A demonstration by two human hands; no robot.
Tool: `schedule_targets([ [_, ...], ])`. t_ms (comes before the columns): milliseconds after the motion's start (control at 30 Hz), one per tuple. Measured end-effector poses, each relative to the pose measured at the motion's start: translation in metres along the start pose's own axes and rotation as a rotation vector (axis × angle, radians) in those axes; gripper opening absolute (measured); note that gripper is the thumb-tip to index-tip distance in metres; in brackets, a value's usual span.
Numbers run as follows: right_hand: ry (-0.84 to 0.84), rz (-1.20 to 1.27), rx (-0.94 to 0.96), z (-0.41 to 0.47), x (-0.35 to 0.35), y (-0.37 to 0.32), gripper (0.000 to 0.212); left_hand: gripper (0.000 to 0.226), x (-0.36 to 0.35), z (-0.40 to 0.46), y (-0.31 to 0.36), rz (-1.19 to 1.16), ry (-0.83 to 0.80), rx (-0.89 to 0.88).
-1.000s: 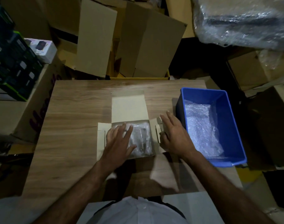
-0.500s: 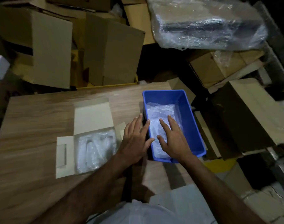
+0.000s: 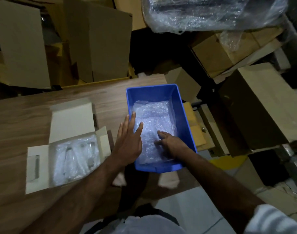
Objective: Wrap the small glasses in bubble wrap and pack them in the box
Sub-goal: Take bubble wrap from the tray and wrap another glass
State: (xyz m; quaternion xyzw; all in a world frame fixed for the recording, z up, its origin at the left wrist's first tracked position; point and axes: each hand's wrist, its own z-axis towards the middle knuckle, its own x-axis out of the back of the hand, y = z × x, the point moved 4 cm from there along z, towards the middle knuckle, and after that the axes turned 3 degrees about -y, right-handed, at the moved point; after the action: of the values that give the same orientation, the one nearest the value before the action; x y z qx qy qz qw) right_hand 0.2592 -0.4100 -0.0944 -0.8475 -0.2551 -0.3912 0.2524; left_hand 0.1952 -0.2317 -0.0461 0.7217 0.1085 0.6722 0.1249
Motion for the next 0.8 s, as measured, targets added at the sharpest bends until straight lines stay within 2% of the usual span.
schedule_targets([
  [100,0.119,-0.065,0.086,0.002,-0.001,0.003,0.049,0.065,-0.001,-0.001,-0.001,-0.010,0.015,-0.009],
  [200,0.092,0.004,0.077,0.007,-0.005,0.007,0.044,0.066,-0.001,-0.001,0.000,-0.020,0.020,-0.006],
  [267,0.118,-0.110,0.134,0.003,0.004,0.003,0.037,0.066,0.000,-0.001,0.001,-0.018,0.016,0.002],
  [433,0.489,0.166,0.003,-0.029,0.029,0.007,0.042,0.076,0.006,0.000,0.002,-0.017,-0.058,-0.004],
  [567,0.655,0.238,0.008,-0.045,0.046,0.002,0.039,0.106,0.010,-0.003,-0.004,-0.001,-0.143,-0.059],
  [667,0.768,0.298,0.023,-0.058,0.066,-0.006,0.036,0.123,0.011,-0.002,-0.001,0.050,-0.126,-0.078],
  [733,0.821,0.323,0.041,-0.066,0.077,-0.011,0.034,0.126,0.011,0.007,0.005,0.080,-0.111,-0.032],
  [800,0.861,0.343,0.058,-0.074,0.087,-0.018,0.033,0.114,0.011,0.017,0.012,0.051,-0.073,0.006],
])
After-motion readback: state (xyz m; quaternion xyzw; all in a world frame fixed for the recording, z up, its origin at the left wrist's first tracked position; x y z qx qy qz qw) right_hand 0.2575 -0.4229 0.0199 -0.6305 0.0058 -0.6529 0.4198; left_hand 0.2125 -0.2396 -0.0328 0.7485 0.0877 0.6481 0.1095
